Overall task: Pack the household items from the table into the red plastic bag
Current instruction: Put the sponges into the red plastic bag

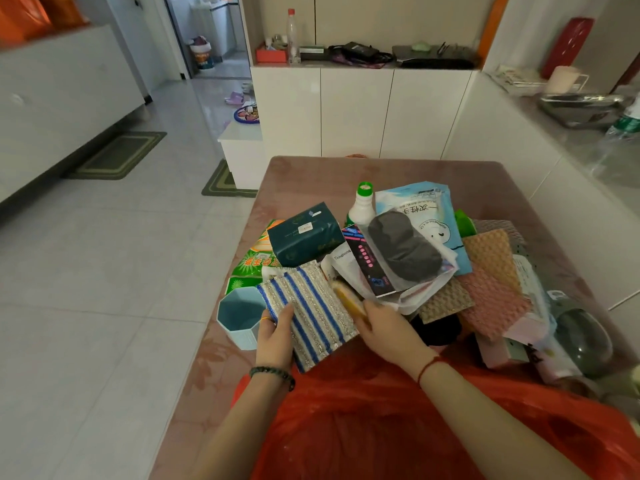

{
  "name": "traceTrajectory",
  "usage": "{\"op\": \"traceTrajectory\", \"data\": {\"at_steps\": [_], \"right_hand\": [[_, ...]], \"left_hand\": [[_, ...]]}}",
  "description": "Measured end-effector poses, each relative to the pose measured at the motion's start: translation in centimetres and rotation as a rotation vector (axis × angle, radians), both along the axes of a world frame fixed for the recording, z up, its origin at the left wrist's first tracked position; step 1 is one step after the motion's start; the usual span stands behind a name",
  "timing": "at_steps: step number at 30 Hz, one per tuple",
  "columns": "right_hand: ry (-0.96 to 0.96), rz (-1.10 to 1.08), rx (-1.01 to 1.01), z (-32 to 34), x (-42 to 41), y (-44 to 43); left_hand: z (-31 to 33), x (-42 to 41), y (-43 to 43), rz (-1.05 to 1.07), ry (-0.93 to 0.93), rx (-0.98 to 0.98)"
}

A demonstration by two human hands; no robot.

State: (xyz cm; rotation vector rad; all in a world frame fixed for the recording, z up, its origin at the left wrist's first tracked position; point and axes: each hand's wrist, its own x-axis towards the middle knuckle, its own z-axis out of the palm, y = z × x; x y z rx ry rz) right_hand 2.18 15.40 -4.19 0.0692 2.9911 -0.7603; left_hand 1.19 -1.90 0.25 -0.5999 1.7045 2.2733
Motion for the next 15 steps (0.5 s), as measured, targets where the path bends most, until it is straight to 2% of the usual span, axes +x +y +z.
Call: {"op": "traceTrajectory", "data": {"at_steps": [2, 7, 9, 11, 13, 15], "right_hand": [[0.079, -0.144, -0.147, 1.2, 1.4, 0.3], [0.405, -0.487, -0.793, 5.7, 6.5, -0.1], [0.352, -0.454, -0.949, 6.5, 7.9, -1.1], [0.25, -0.391, -0.923, 6.1, 8.5, -2.2], [0.169, -0.366, -0.904, 5.6, 9.0, -2.6], [0.016, -0.358, -1.051, 5.5, 9.7, -2.3]], "left_hand": [[0.4, 0.5, 0.0, 0.026, 0.066, -0.024], [0.6, 1.8, 0.1, -0.045, 0.15, -0.084], [0.3, 2.8, 0.8, -0.134, 0.124, -0.086], [0.2, 4.0, 1.6, -0.234, 0.116, -0.033], [0.2, 5.3, 2.0, -0.352, 0.18, -0.072], [-0.5, 6.3, 1.9, -0.478, 0.217, -0.13]]}}
